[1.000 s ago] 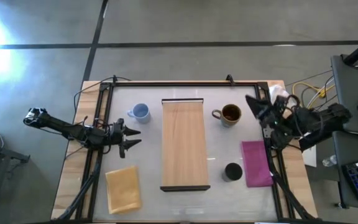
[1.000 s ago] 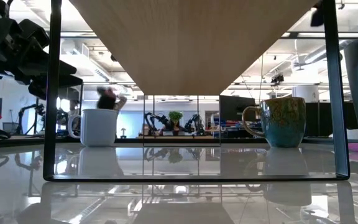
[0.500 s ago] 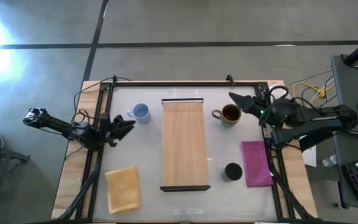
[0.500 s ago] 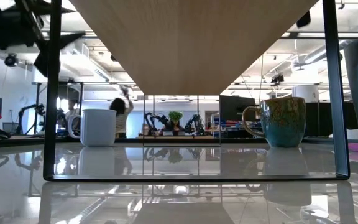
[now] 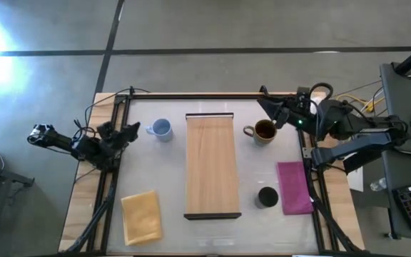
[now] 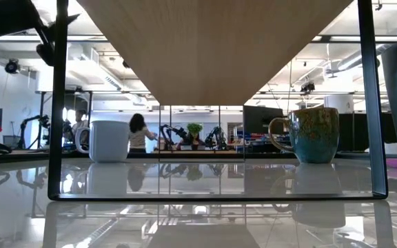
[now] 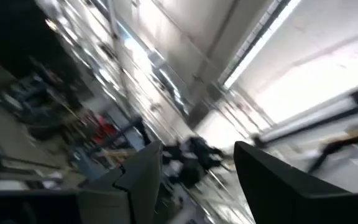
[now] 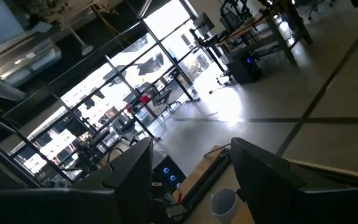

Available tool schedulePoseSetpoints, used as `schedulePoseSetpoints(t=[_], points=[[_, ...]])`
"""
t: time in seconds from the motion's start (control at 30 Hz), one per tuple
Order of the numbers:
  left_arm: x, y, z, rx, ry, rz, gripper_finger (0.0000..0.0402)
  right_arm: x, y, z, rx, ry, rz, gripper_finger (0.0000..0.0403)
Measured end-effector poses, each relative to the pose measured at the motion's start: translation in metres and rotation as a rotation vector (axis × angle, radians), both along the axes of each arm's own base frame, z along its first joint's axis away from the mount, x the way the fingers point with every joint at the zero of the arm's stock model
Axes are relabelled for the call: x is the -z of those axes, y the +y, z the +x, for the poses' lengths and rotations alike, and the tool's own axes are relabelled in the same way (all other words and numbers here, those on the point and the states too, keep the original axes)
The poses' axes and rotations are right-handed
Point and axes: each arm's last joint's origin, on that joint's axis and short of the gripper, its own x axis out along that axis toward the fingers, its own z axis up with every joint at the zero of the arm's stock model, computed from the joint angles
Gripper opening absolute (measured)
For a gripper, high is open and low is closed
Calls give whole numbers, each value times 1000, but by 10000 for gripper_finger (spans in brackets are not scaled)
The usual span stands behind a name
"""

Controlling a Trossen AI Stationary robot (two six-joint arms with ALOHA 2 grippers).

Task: Stack small to large cups/mugs on shelf
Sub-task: Put the blue mug on the shelf

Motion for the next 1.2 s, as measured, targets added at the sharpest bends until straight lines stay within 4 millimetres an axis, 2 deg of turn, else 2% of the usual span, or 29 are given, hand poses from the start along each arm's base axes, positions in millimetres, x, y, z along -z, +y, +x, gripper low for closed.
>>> schedulePoseSetpoints(t=[0.13,0.43,0.63,0.97,1.07,1.2], points=[[-9,4,-4,-138,26,11,187,-9,0,11,45,36,-58,210],[-31,3,0,-174,59,23,187,-27,2,32,87,78,-123,210],[-54,2,8,-226,368,91,187,-29,-3,35,92,256,-84,210],[-121,8,-5,-263,951,320,187,-25,-18,17,163,423,9,210],[-128,7,-3,-250,1082,383,187,-17,-27,10,189,486,82,210],[-129,5,8,-248,1241,486,187,-7,-39,3,266,562,163,210]])
